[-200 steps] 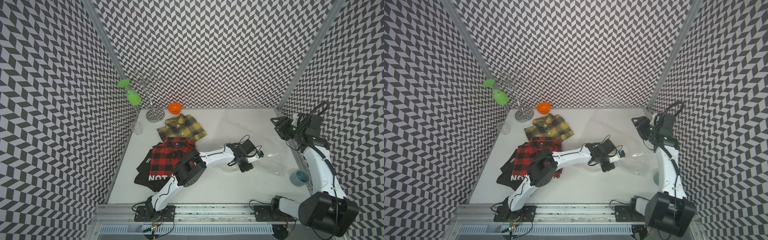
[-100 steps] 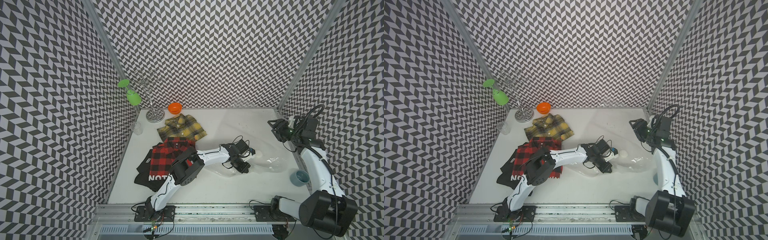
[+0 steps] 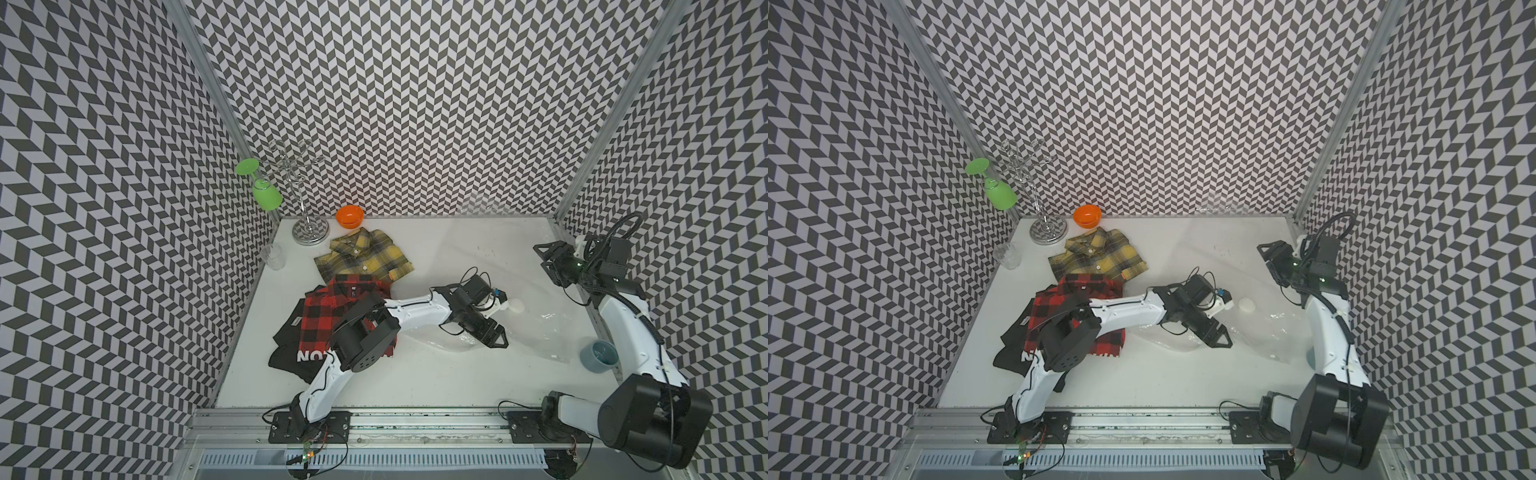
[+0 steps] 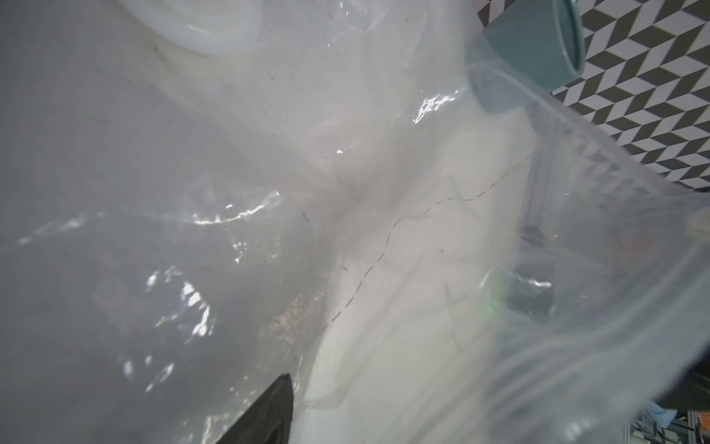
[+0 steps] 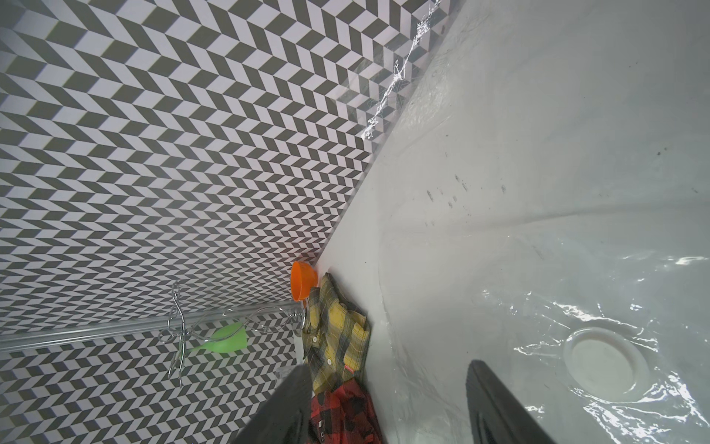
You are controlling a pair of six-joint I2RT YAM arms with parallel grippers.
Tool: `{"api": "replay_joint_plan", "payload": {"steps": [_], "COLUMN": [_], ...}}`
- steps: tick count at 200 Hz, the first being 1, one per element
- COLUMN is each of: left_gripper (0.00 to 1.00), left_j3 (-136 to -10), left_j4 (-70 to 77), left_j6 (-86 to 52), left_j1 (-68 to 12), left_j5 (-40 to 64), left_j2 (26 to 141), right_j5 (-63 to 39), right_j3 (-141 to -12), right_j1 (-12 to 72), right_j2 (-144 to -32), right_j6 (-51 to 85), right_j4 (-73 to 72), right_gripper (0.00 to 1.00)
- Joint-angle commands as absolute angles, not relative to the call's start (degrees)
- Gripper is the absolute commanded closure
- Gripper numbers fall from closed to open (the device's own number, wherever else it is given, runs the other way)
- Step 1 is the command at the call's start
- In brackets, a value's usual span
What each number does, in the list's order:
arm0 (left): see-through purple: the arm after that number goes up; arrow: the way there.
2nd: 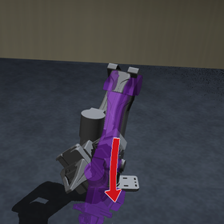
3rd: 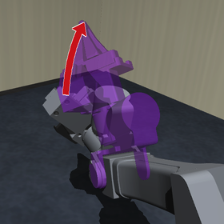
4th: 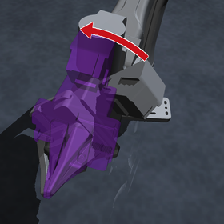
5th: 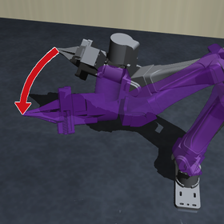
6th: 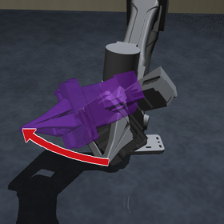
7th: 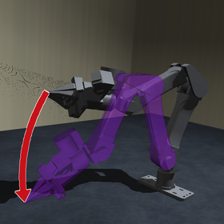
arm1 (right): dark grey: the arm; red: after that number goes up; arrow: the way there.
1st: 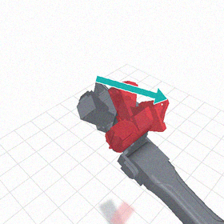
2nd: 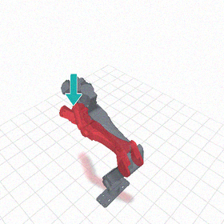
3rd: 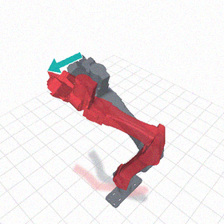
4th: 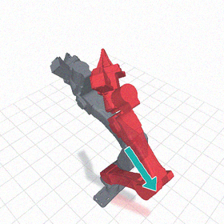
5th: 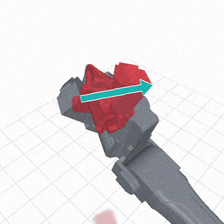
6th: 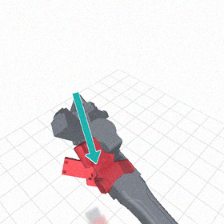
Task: Place the folded shirt into the vacuum bag
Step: Adjust the vacuum bag at the center of the board.
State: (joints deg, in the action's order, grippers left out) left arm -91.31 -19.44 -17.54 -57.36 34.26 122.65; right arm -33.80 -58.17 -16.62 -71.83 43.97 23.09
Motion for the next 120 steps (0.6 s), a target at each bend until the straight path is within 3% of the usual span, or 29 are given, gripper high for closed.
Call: {"api": "replay_joint_plan", "payload": {"steps": [1, 52, 79, 120], "left_gripper": [0.21, 0.2, 0.23, 0.24], "left_j3": [-88.6, -84.9, -94.2, -103.5], "left_j4": [-15.3, -10.8, -11.9, -9.7], "left_j6": [-16.0, -15.1, -15.1, -15.8], "left_j1": [-54.4, -47.4, -41.3, -38.4], "left_j5": [35.7, 38.8, 36.1, 30.0], "left_j2": [114.2, 110.2, 117.7, 130.4], "right_j5": [-32.2, -26.1, -20.3, -15.2], "right_j3": [-55.7, -57.1, -57.0, -64.0], "right_j1": [-16.3, -16.0, -16.0, -15.7], "right_j2": [-73.5, -81.1, -86.7, -99.6], "right_j6": [44.5, 44.2, 45.9, 44.6], "right_j4": [18.4, 16.1, 13.4, 13.2], "right_gripper": [0.36, 0.36, 0.36, 0.36]}}
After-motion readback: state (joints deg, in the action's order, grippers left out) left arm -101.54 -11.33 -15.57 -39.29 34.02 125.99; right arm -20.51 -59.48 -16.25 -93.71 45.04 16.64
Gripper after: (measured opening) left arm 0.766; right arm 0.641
